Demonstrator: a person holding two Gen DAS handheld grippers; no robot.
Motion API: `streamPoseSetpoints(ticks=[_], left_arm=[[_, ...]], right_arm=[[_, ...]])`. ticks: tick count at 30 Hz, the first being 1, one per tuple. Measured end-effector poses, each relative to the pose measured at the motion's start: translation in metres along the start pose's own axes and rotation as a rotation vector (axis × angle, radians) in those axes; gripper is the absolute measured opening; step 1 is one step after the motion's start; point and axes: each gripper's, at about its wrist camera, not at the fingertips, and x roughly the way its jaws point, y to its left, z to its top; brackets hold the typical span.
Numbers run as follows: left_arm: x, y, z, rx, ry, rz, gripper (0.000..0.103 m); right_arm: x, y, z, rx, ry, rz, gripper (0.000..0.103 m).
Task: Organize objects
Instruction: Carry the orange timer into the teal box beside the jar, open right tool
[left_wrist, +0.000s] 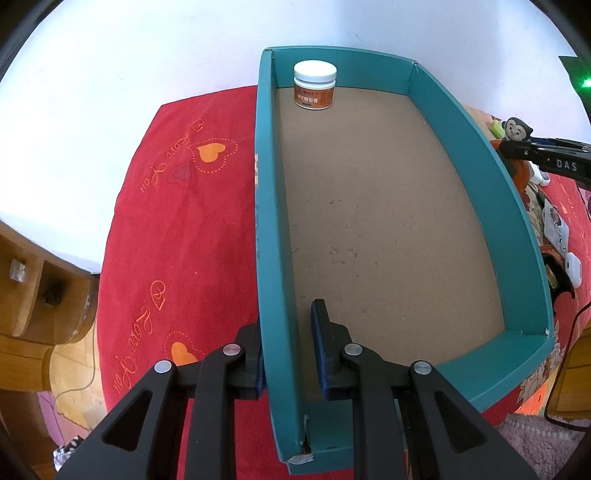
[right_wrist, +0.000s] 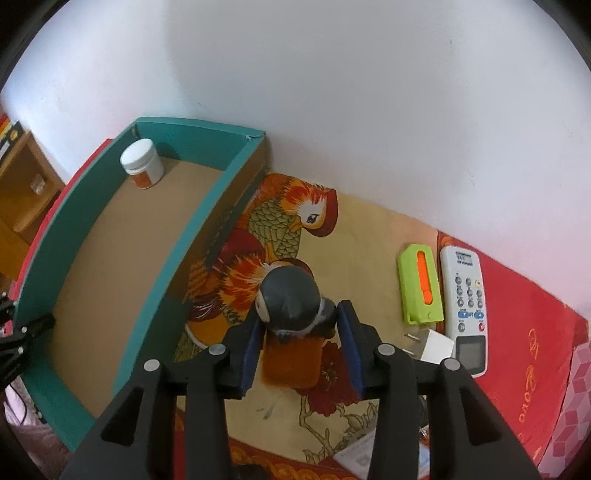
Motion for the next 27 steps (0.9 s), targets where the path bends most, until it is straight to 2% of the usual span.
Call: streamPoseSetpoints(ticks=[9, 15, 22, 27], left_arm=[[0.000, 0.000, 0.000, 0.001, 0.000, 0.000, 0.020], [0.000, 0.000, 0.000, 0.001, 0.000, 0.000, 0.020], [0.000, 0.000, 0.000, 0.000, -0.001, 0.000, 0.020], [-0.001, 0.000, 0.000, -0.003, -0.001, -0.003, 0.020]], right_arm=[[0.001, -0.009, -0.001, 0.061, -0.019, 0.029, 0.038], [-0.026, -0.017, 0.001, 0.086, -0.099, 0.045, 0.038], [-0.070, 0.007, 0.042, -0.010, -0.216, 0.094, 0.038], [-0.070, 0.042, 0.075, -0.096, -0.232, 0.162, 0.038]])
